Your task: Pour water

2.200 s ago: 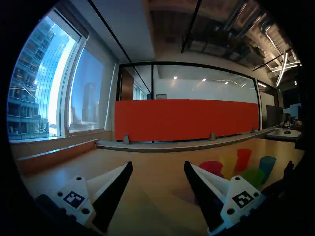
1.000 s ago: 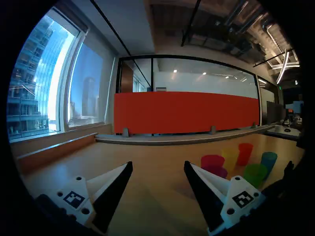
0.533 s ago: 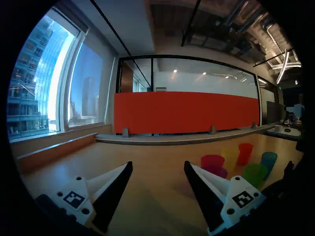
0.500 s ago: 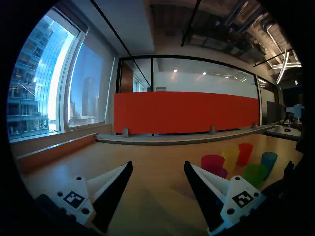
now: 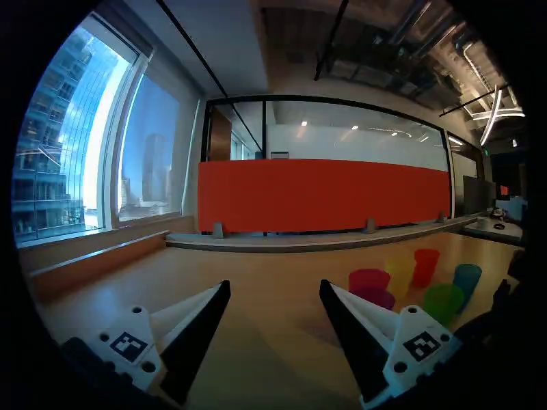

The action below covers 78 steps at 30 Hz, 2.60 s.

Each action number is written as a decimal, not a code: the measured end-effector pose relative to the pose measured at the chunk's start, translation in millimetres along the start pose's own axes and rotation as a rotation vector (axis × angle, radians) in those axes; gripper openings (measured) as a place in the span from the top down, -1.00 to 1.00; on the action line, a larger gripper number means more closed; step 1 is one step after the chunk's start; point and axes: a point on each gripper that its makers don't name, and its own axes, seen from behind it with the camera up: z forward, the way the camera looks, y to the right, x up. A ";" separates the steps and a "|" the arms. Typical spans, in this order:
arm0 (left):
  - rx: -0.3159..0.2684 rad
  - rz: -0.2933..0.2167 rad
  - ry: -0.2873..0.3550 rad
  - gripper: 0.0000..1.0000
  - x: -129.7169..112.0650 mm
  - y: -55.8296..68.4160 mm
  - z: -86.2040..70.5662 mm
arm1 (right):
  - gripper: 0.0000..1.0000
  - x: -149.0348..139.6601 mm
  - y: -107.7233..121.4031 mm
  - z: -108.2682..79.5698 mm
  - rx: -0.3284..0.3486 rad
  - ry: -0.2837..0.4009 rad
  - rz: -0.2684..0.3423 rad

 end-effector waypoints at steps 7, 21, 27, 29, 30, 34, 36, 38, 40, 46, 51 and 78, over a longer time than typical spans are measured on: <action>0.000 0.000 0.000 -0.94 -0.1 -0.1 0.6 | -1.00 -17.0 -4.0 1.5 0.017 0.001 0.003; 0.000 0.000 0.000 -0.94 -0.1 -0.9 -0.4 | -1.00 -47.4 4.8 5.0 0.022 -0.024 0.032; 0.000 0.000 0.000 -0.94 -0.3 -0.7 0.5 | -1.00 -53.1 8.3 6.0 0.015 -0.036 0.042; 0.000 0.000 0.000 -0.94 -0.2 -0.5 0.7 | -1.00 -54.7 7.9 6.5 0.016 -0.037 0.041; 0.000 0.000 0.000 -0.94 -0.3 -0.5 0.7 | -1.00 -55.4 7.7 6.7 0.016 -0.037 0.039; 0.000 0.000 0.000 -0.94 -0.2 -0.6 0.6 | -1.00 -58.1 6.5 6.4 0.016 -0.041 0.034; 0.000 0.000 0.000 -0.94 -0.2 -0.6 0.6 | -1.00 -59.0 6.0 5.8 0.016 -0.044 0.033; 0.000 0.000 0.000 -0.94 -0.4 -0.4 0.7 | -1.00 -59.9 5.8 5.2 0.016 -0.047 0.032; 0.000 0.000 0.000 -0.94 -0.2 -0.3 0.6 | -1.00 -61.5 6.3 5.1 0.014 -0.052 0.030; 0.000 0.000 0.000 -0.94 -0.2 -0.5 -0.1 | -1.00 -64.3 6.5 4.9 0.015 -0.062 0.029; 0.000 0.000 0.000 -0.94 -0.2 -0.6 -0.4 | -1.00 -64.7 5.1 4.9 0.017 -0.063 0.023; 0.001 0.000 0.000 -0.94 -0.4 -1.5 -0.9 | -1.00 -64.6 4.2 2.8 0.015 -0.067 0.022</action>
